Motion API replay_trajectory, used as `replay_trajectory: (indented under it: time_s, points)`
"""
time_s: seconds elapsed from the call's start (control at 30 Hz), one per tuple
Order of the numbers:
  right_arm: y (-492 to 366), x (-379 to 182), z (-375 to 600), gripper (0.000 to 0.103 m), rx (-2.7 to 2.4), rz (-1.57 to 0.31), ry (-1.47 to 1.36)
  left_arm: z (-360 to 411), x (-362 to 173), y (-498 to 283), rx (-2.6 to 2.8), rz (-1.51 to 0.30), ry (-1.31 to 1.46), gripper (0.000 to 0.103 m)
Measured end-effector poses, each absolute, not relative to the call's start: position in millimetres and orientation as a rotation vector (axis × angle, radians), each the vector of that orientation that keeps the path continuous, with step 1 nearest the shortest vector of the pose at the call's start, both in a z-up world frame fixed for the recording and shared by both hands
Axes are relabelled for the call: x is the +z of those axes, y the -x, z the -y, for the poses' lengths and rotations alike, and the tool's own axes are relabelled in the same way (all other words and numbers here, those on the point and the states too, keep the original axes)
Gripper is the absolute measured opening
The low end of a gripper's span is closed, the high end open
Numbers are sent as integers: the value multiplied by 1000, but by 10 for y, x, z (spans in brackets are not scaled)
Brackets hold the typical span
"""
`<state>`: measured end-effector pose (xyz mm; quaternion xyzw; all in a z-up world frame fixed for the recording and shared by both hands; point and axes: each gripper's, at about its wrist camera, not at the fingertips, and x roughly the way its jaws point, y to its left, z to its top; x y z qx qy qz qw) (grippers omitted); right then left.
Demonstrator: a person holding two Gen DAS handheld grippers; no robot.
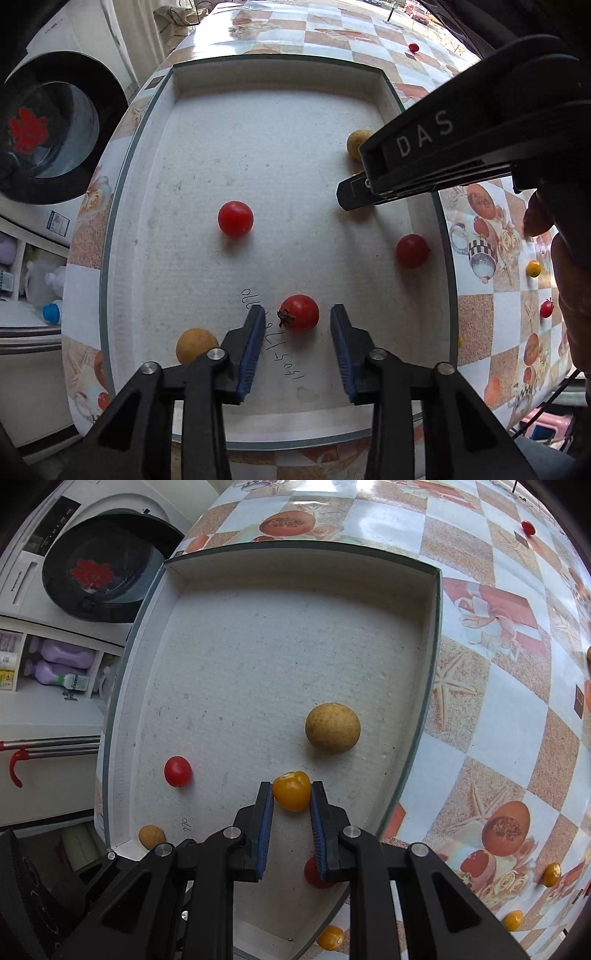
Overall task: Organize fruits
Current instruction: 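Open the left tool to drop the red tomato while the right tool drops the yellow tomato, then move both open tools back over the remaining fruits on the table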
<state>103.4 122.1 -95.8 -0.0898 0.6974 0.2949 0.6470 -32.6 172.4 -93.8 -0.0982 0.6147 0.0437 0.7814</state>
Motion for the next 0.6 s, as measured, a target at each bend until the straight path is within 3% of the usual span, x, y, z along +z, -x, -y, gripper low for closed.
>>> replay_trajectory:
  time_s: [0.03,0.17,0.2,0.23,0.33,0.4,0.6]
  points:
    - [-1039,-960,-1224,23,673,-1588,204,-1716,-916,343,105,-1313,199,71]
    - [-1038,-927,-1197,30,684,-1605,174,-1704,-898,371,104,-1315,181,72]
    - [-1045,-915,-1194,40,679,-1602,174,-1707,-898,373,102,-1319,178,72]
    - [-1054,-893,-1187,58,676,-1596,169,-1717,-891,371,102,-1323,174,72]
    - [-1090,-773,-1142,75,702,-1578,92,-1707,-871,388,103,-1328,159,72]
    - [-1110,-664,-1090,80,710,-1554,61,-1706,-850,392,101,-1333,149,72]
    - [-1147,-433,-780,80,662,-1522,-13,-1611,-753,326,72,-1337,110,72]
